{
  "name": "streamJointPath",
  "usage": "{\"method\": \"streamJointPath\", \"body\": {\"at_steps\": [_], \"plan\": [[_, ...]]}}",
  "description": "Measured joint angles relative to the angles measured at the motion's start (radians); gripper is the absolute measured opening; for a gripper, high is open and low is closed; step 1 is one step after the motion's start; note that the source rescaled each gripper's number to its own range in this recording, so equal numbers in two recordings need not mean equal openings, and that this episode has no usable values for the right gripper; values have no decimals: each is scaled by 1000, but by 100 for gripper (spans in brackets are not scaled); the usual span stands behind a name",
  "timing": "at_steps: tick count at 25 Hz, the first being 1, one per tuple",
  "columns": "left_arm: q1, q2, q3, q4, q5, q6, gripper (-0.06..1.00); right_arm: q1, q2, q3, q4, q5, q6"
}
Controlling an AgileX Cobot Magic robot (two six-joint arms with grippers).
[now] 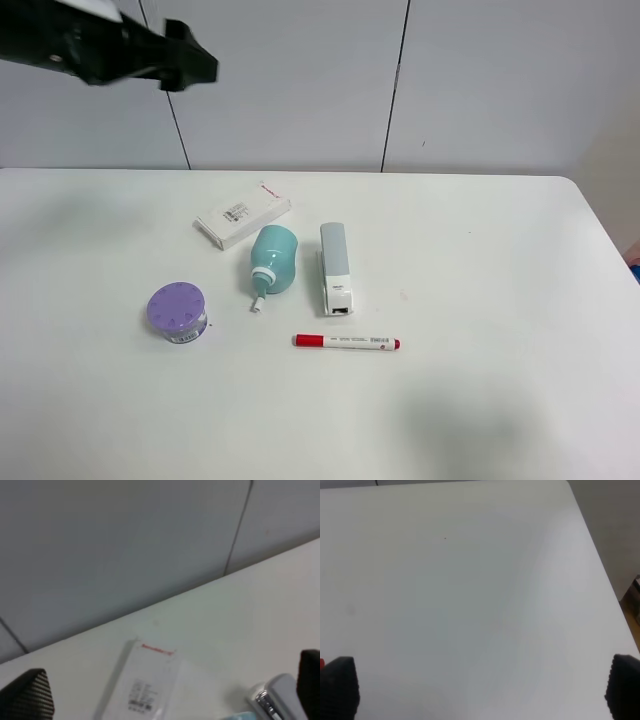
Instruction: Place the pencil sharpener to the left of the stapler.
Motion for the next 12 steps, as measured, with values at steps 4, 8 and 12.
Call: {"method": "streamJointPath", "body": {"at_steps": [4,8,12], "plan": [[145,-285,177,16,79,-3,98,0,0,0,0,0,0],[318,-601,353,29,199,-4,98,0,0,0,0,0,0],[447,-905,473,34,360,-15,98,0,0,0,0,0,0]]}}
